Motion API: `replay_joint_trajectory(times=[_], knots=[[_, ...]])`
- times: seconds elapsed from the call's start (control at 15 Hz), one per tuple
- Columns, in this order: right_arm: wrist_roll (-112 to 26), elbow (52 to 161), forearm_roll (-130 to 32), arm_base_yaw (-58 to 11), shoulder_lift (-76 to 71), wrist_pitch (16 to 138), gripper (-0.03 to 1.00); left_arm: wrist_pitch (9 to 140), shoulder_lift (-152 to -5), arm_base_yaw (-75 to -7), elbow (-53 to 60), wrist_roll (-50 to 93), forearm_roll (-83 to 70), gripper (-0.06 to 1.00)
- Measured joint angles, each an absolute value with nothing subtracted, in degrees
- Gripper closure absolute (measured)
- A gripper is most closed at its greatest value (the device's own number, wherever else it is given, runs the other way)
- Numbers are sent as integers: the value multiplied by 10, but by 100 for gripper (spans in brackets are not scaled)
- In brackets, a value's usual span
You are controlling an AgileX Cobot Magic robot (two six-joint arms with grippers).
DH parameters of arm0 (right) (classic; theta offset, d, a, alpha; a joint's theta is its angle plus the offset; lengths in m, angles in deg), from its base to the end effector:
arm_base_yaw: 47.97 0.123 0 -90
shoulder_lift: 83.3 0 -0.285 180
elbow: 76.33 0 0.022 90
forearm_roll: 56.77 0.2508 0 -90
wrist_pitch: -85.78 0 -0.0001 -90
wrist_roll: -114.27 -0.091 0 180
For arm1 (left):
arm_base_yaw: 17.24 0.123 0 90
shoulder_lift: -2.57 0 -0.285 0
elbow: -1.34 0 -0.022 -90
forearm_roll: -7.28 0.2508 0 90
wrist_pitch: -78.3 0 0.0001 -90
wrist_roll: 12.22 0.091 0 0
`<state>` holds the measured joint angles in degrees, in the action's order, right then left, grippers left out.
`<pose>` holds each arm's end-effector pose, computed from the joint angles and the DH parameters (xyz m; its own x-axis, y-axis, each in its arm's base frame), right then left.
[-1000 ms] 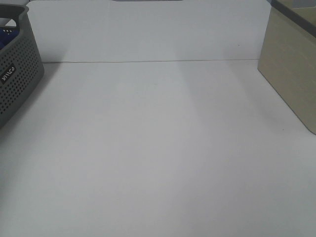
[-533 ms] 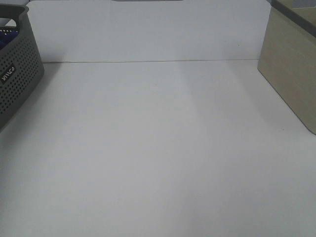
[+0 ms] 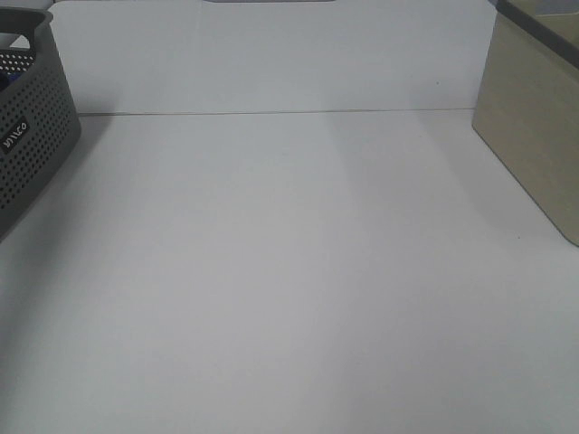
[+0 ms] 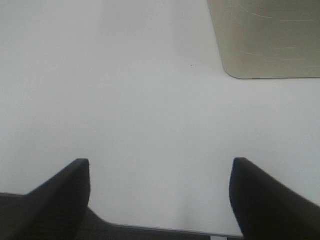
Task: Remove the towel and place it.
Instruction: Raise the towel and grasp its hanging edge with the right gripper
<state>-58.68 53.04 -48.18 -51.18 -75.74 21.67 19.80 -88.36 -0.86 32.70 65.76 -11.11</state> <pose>-0.0039 0.0125 0.2635 -0.5256 -0.0272 -0.8503 -0.0884 0.9958 0.0227 0.2832 0.0577 0.5145 -0.1988 0.8732 -0.4450 0.3850 0.4872 0.7839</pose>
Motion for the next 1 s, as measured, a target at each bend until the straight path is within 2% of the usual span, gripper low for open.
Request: replay_joint_trajectory(times=[0.33, 0.53, 0.73, 0.87, 0.93, 1.0], knots=[[-587, 530, -478, -512, -757, 221, 22, 185, -845, -13, 327, 675, -228, 94], [-561, 530, -425, -512, -703, 231, 22, 179, -845, -69, 327, 713, -238, 94], [-441, 530, -301, -512, -630, 291, 22, 224, -851, -131, 327, 718, -242, 94], [-292, 531, -164, -512, -563, 355, 22, 252, -865, -182, 327, 719, -241, 94], [-160, 532, -21, -512, -497, 406, 22, 270, -882, -233, 327, 719, -241, 94], [-83, 532, 46, -512, -454, 420, 22, 277, -890, -256, 327, 719, -241, 94]])
